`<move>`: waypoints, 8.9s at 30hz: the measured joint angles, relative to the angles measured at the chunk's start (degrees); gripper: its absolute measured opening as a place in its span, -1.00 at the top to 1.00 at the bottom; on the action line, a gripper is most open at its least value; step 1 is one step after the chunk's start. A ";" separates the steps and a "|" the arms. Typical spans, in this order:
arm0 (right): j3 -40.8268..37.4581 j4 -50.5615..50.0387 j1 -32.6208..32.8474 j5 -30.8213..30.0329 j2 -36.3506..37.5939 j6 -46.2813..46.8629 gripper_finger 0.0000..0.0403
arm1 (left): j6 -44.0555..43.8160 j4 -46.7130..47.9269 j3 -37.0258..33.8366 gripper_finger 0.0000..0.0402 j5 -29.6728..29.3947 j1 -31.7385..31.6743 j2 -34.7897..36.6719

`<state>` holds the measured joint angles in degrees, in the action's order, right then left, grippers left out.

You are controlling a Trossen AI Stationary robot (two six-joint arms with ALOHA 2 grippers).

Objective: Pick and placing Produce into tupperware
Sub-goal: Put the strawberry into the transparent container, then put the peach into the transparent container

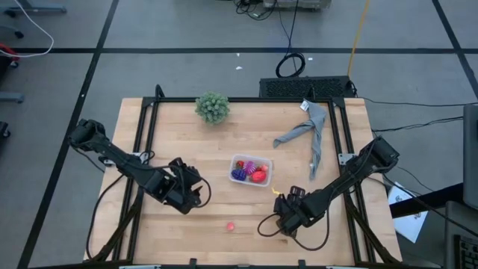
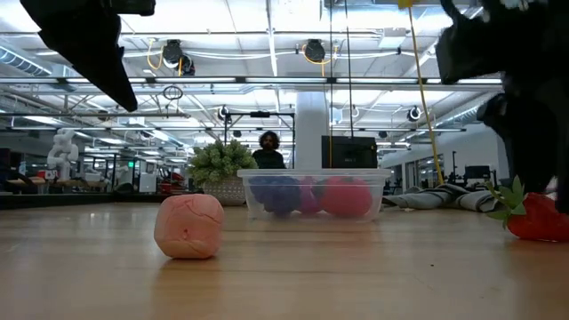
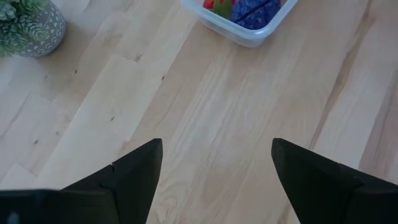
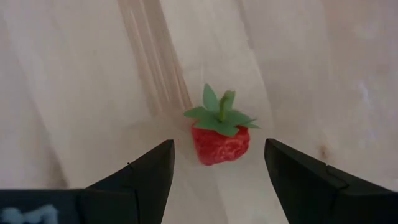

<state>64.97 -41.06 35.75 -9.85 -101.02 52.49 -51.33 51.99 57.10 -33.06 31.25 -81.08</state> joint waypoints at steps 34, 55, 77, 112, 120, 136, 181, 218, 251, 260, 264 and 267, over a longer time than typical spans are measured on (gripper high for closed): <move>-0.04 1.99 -3.58 2.21 -3.30 -5.66 -0.20 | 1.68 -2.99 0.00 -0.53 -1.22 3.01 0.00; -0.04 3.13 -3.54 2.43 -3.30 -5.24 -0.20 | 1.66 -2.97 0.00 -0.53 -1.22 2.96 0.00; -0.04 2.75 -3.54 2.50 -3.31 -3.67 0.06 | 1.64 -2.97 0.00 -0.53 -1.54 2.96 0.00; -0.03 6.95 -10.94 2.52 5.78 -13.55 0.25 | 3.56 -2.53 0.00 -0.53 -2.27 2.98 0.00; 0.00 21.70 -19.26 2.45 10.37 -28.80 0.25 | 4.92 -2.49 0.00 -0.53 -3.04 2.98 0.00; -0.72 36.55 -31.01 2.41 3.82 -45.68 0.24 | 6.24 -2.49 0.00 -0.53 -3.06 2.96 0.00; -14.38 50.76 -31.15 2.48 3.87 -42.71 0.24 | 5.86 -2.60 0.00 -0.53 -3.58 2.77 0.00; -14.36 57.69 -30.75 4.62 4.04 -45.45 -0.09 | 5.88 -2.60 0.00 -0.53 -3.56 2.79 0.00; -14.34 55.81 -17.26 3.99 19.55 -47.80 -0.09 | 8.93 -28.40 0.00 -0.53 -2.92 3.98 -2.42; -14.34 53.05 -15.37 3.95 19.74 -49.68 -0.09 | 9.00 -40.59 0.02 -0.53 -2.78 6.31 -13.73; -14.34 53.20 -15.37 3.92 20.00 -50.24 -0.09 | 8.64 -46.41 0.00 -0.53 -2.56 6.33 -19.47; -14.34 53.23 -15.37 3.92 20.25 -50.98 -0.09 | 8.81 -49.33 -0.02 -0.53 -2.54 6.15 -22.85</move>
<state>50.63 12.17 20.38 -5.93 -80.77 1.51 -42.52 2.66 57.08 -35.60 37.41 -103.93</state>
